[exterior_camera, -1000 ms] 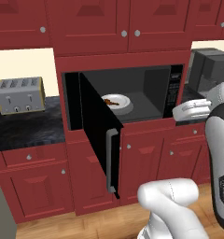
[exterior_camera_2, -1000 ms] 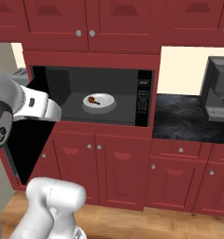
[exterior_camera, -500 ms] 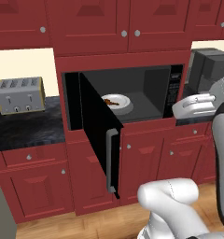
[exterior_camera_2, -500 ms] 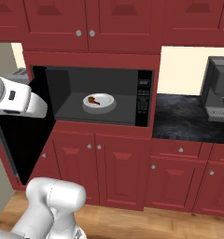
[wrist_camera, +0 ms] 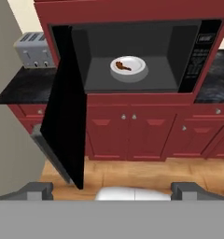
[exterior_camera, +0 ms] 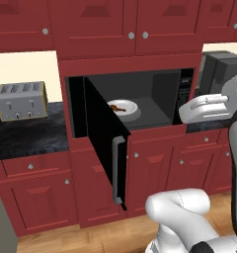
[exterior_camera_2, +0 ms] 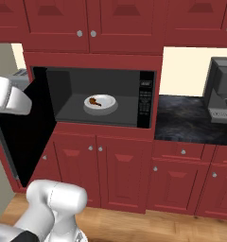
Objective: Transport the chicken drumstick from the fridge to the microwave and turn on the microwave.
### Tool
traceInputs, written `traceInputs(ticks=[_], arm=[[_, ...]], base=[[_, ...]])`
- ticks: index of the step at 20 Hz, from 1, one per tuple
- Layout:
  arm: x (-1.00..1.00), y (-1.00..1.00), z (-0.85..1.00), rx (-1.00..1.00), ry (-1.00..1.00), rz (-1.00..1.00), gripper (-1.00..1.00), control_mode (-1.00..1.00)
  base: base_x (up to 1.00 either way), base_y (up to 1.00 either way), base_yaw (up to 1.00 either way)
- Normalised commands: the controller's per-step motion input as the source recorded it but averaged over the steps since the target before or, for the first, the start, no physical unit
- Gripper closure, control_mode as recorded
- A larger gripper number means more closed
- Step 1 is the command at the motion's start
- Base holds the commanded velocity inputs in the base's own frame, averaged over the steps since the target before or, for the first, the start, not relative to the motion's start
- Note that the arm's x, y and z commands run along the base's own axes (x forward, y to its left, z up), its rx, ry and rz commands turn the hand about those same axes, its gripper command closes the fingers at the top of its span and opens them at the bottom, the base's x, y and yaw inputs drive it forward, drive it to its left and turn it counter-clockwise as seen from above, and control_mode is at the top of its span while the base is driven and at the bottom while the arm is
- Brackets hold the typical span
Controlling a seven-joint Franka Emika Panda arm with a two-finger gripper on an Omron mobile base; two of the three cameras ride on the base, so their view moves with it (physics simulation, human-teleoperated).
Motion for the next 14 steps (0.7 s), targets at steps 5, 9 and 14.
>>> traceInputs(ticks=[5,9,14], arm=[[-0.21,0.21,0.21,0.0,0.0,0.0,-1.0,-1.0],[-0.21,0.28,0.19,0.0,0.0,0.0,-1.0,-1.0],[-0.18,0.34,0.19,0.0,0.0,0.0,-1.0,-1.0]], base=[[0.0,0.0,0.0],[0.0,0.0,0.0],[0.0,0.0,0.0]])
